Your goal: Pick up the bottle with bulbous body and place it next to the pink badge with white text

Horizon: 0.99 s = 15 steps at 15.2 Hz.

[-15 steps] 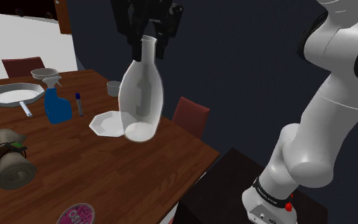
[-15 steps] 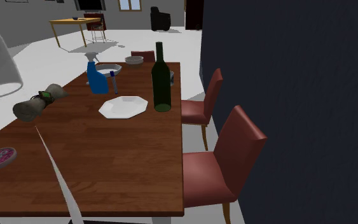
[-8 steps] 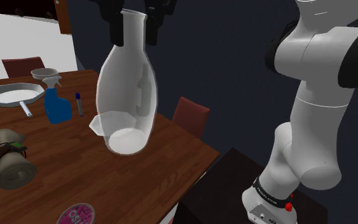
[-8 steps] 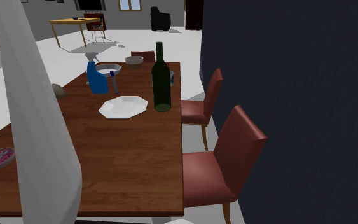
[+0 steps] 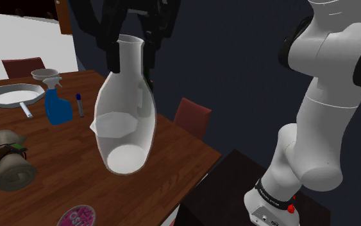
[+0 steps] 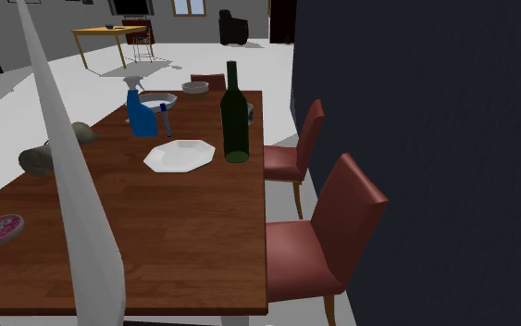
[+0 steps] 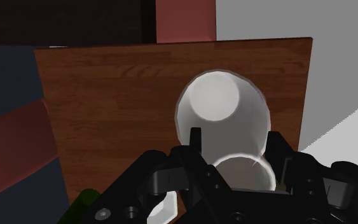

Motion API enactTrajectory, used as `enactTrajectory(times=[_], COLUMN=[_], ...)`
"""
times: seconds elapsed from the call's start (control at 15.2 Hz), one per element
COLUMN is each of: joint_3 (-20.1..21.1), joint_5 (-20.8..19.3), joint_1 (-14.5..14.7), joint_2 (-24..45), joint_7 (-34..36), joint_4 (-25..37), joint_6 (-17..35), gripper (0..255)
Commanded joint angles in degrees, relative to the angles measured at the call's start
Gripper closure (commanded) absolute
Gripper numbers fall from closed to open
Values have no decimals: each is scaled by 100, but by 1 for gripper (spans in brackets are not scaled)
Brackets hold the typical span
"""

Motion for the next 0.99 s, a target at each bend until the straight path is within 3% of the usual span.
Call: enactTrajectory(times=[0.0,0.92], joint_3=[-31,-202], joint_5=[144,652], joint_1=[-135,-467], joint_2=[-204,-1029], joint_7=[-66,-356], joint_4=[-429,-2502], joint_6=[266,1664], gripper=[255,255])
